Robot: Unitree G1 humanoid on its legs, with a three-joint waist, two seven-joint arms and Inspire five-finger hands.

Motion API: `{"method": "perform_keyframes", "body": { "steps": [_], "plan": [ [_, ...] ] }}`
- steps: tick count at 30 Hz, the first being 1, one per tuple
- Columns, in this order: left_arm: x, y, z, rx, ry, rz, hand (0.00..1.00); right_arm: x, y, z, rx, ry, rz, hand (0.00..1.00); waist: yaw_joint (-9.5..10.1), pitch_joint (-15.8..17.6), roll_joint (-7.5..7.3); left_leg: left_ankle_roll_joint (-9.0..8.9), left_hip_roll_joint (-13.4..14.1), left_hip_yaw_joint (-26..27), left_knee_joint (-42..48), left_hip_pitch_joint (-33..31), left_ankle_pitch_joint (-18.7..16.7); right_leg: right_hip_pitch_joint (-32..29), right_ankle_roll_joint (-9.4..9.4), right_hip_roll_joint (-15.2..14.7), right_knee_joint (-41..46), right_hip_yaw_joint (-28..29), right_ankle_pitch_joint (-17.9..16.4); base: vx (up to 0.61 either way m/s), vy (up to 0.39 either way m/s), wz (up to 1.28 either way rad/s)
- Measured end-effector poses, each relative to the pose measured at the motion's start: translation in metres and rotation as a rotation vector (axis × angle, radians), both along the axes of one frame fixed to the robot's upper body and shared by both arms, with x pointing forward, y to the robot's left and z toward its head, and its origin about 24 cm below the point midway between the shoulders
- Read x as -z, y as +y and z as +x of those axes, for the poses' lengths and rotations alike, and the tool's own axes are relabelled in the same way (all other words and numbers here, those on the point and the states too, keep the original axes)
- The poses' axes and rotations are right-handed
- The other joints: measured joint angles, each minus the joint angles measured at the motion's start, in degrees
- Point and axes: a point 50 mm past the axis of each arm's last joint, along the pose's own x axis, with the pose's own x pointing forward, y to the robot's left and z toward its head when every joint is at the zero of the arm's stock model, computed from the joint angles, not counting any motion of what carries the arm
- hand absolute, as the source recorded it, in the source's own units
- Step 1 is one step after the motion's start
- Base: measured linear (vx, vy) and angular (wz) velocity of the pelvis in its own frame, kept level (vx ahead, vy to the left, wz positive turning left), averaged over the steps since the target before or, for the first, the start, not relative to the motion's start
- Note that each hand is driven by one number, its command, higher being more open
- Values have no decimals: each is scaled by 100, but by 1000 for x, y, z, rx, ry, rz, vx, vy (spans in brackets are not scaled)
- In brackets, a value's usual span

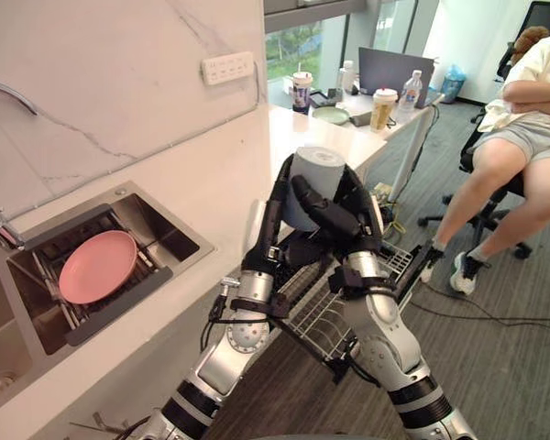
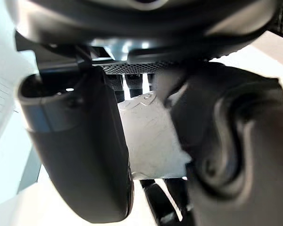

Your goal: Walk over to the sink, pick up the cup, carry it to the dishwasher, place the cup inside the dishwasher, then close the dishwasher door

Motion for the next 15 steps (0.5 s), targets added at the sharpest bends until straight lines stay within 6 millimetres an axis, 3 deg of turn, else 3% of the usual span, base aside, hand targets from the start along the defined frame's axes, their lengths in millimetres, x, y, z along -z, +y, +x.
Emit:
{"method": "perform_keyframes", "body": {
  "steps": [6,13,15],
  "plan": [
    [-8,-7,-5,79,-39,-12,100,6,-25,2,177,39,-4,0,3,-5,0,-3,1,-5,-9,32,11,35,2,3,0,-4,1,0,0,0],
    [-42,-10,-23,187,-230,-100,100,25,-60,-2,368,128,16,0,1,-6,1,-2,2,-25,-13,27,11,39,23,1,-2,-27,-16,0,0,1],
    [-44,-10,-25,199,-245,-105,100,27,-64,-4,396,137,22,0,2,-6,1,-3,-1,-37,-14,24,12,43,27,-3,-2,-40,-18,0,0,4]
  ]
}}
